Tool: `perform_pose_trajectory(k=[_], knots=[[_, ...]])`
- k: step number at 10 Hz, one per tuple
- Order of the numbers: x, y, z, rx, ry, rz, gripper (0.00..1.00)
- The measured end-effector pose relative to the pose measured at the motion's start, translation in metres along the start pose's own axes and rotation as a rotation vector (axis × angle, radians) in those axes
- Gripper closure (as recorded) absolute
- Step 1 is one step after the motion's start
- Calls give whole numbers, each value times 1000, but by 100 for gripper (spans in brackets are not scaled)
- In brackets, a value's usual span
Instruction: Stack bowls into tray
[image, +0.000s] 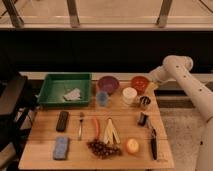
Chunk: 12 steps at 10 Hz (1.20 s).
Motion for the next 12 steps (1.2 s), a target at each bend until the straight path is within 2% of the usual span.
perform_pose_trajectory(k=[12], knots=[[-23, 5, 55, -89, -72, -5, 20]])
